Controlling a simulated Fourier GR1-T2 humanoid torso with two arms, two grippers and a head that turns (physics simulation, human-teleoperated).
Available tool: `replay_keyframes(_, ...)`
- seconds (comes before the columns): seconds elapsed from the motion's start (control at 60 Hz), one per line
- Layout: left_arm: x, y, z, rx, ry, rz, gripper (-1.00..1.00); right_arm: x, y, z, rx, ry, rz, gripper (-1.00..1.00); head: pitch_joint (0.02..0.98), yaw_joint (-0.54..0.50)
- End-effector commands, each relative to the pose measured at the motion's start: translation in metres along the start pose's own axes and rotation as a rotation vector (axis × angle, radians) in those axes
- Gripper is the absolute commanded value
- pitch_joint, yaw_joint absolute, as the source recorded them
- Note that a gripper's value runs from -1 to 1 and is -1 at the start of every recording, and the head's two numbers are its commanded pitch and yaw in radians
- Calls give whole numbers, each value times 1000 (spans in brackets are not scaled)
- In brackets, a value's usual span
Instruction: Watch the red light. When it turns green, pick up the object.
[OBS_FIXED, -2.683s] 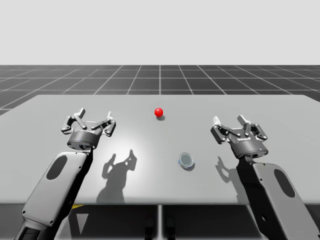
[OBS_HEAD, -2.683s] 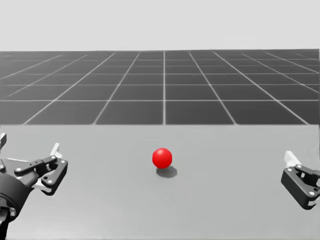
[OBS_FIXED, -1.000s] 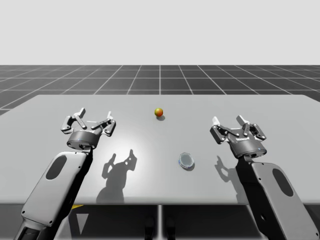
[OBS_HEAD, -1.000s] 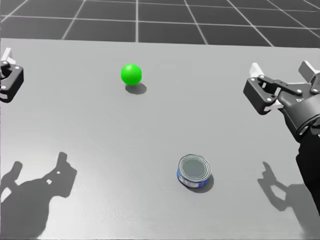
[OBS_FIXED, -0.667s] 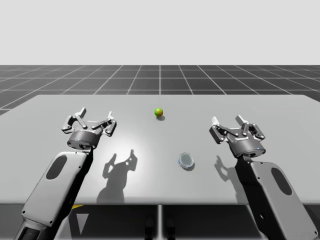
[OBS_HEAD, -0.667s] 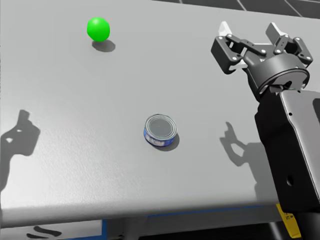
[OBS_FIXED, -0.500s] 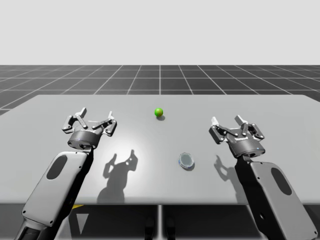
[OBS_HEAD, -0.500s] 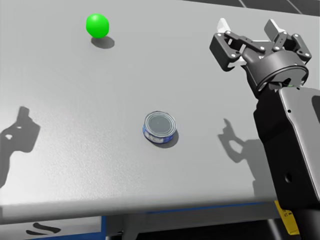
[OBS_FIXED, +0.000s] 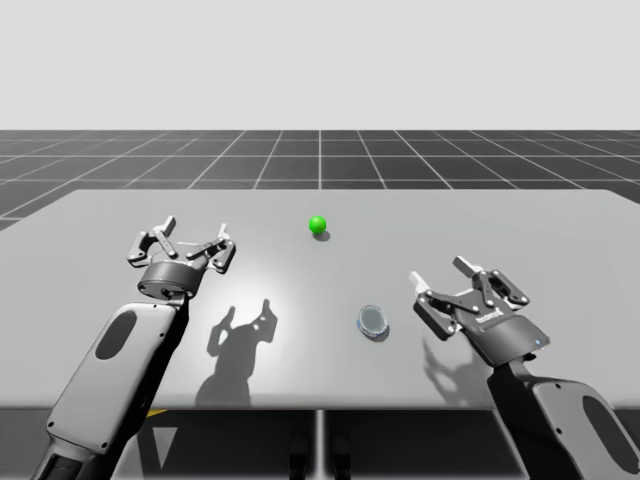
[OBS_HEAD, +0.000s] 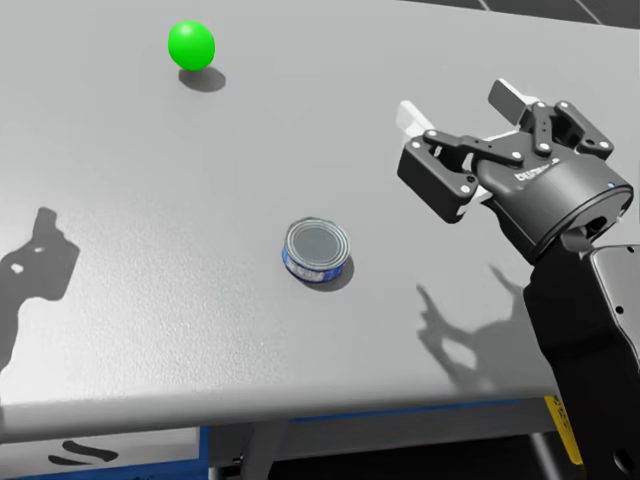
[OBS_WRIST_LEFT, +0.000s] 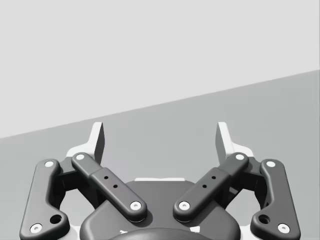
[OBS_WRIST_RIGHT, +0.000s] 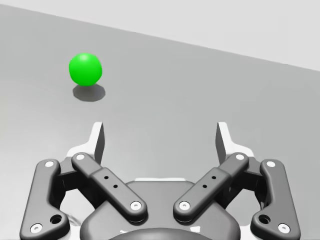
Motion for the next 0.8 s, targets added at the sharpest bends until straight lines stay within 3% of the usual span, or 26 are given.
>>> replay_keyframes(0.017,-1,-1,0,-2,2,-1,-1000,-10,20,28,124,49,-20,-1000,913,-225)
replay_keyframes(0.05,-1,-1,0,-3,3,-2,-1000,-12,24,35,163,57,-37,-1000,915,-225)
replay_keyframes(0.15,-1,-2,0,-2,3,-4,-1000,-15,33,47,224,66,-31,-1000,915,-224)
replay_keyframes(0.317,-2,-2,0,-2,4,-5,-1000,-22,45,58,311,75,-68,-1000,915,-223)
replay_keyframes(0.517,-2,-2,0,-2,4,-6,-1000,-45,56,51,332,99,-69,-1000,915,-220)
replay_keyframes(0.55,-2,-2,0,-2,4,-6,-1000,-49,57,49,323,105,-55,-1000,915,-219)
replay_keyframes(0.633,-2,-2,0,-2,4,-6,-1000,-58,59,44,326,117,-56,-1000,917,-216)
replay_keyframes(0.8,-2,-2,0,-2,4,-6,-1000,-71,62,32,299,132,-29,-1000,918,-211)
